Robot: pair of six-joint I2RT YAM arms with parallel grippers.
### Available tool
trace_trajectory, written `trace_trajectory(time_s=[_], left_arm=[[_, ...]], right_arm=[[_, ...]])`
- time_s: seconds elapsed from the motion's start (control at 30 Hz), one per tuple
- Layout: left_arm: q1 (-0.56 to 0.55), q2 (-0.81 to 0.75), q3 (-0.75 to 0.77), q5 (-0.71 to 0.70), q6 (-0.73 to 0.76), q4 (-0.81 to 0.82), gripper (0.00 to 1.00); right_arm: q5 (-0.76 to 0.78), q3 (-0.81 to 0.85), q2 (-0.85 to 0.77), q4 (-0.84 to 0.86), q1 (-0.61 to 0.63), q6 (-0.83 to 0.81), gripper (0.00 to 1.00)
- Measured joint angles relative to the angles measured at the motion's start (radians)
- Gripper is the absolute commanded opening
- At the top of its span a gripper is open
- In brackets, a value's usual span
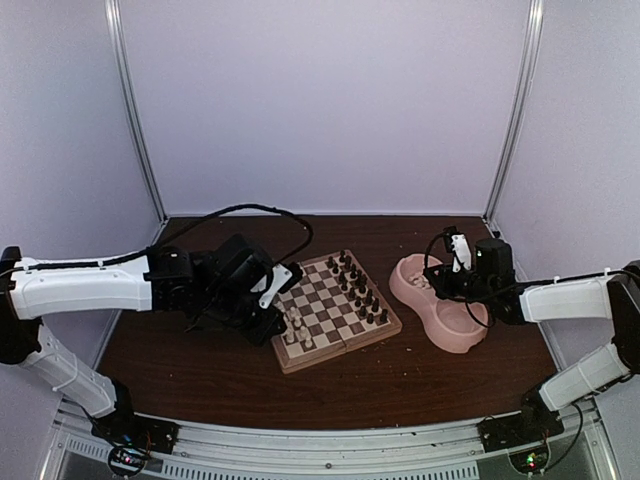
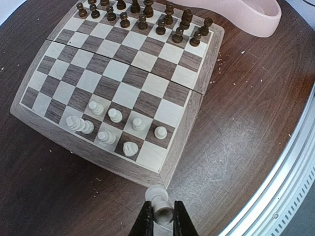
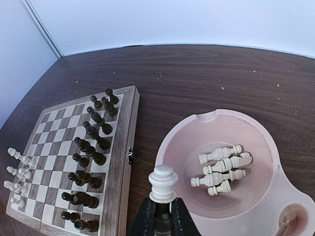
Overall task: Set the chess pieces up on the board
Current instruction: Place the rook at h1.
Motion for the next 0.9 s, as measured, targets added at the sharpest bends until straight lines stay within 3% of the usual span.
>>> trace_trajectory(time_s=[0.47,0.9], left_arm=[[-0.055,0.082,-0.122,-0.076,-0.201,0.171,0.02],[-0.055,0.167,-0.148,-0.106,-0.281,0.274,0.04]], right_arm=[[0.0,-0.003,-0.015,0.0,0.0,0.0,0.01],[0.0,-0.008,-0.017,0.0,0.0,0.0,0.01]])
